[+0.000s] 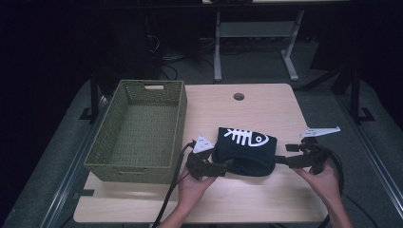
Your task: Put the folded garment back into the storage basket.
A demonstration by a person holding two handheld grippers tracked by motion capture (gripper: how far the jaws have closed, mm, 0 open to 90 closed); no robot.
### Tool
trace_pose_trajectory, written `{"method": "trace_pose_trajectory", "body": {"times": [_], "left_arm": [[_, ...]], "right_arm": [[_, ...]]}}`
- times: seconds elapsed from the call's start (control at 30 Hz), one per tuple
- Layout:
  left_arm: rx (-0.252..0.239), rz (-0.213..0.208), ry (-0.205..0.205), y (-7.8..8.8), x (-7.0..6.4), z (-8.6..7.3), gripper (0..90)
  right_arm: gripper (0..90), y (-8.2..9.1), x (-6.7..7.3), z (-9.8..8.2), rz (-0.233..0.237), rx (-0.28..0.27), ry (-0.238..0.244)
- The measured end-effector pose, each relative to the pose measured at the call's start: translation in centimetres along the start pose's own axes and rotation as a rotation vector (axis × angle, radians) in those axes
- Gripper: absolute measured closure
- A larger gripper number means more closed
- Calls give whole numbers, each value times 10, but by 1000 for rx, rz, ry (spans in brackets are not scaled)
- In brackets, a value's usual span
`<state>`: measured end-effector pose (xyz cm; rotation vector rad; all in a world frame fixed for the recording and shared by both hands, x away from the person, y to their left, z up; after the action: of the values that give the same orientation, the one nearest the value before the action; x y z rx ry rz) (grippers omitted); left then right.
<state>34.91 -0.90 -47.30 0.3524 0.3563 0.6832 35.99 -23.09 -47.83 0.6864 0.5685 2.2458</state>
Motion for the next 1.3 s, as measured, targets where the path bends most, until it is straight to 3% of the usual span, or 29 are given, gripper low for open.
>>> {"method": "trace_pose_trajectory", "body": {"times": [0.1,0.23,0.4,0.6,0.83,0.9,0.93,0.97,1.1,1.3], "left_arm": [[2,4,25,-7,5,3,179],[16,39,24,-16,16,3,180],[47,63,78,-28,31,-1,187],[71,88,118,-39,44,-5,201],[100,92,172,-50,52,-10,208],[101,89,189,-53,54,-11,216],[106,92,203,-54,55,-12,229],[130,105,208,-55,58,-16,241],[149,102,221,-57,59,-20,244],[168,93,219,-61,56,-26,319]], "right_arm": [[151,-3,-4,2,-8,5,-5],[153,-14,-16,0,-1,26,-43],[155,-27,-30,-5,4,49,-93],[183,-38,-35,-5,16,52,-122],[215,-51,-38,-8,0,73,-144],[240,-55,-37,-8,0,76,-148],[283,-59,-38,-9,-27,84,-138],[304,-60,-37,-8,-24,81,-142],[344,-64,-36,-9,-50,91,-127],[428,-70,-35,-12,-72,120,-133]]}}
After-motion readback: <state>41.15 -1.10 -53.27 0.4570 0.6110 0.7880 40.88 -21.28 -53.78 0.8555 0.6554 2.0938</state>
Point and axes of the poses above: each handheld gripper's, and its own axes: y roughly backward along the jaws, z roughly out of its top, x roughly to its left, the point moved 10 cm from there along -y, roughly forward along the jaws, and after that the axes turned 6 degrees about -x, right-handed, at the moved point
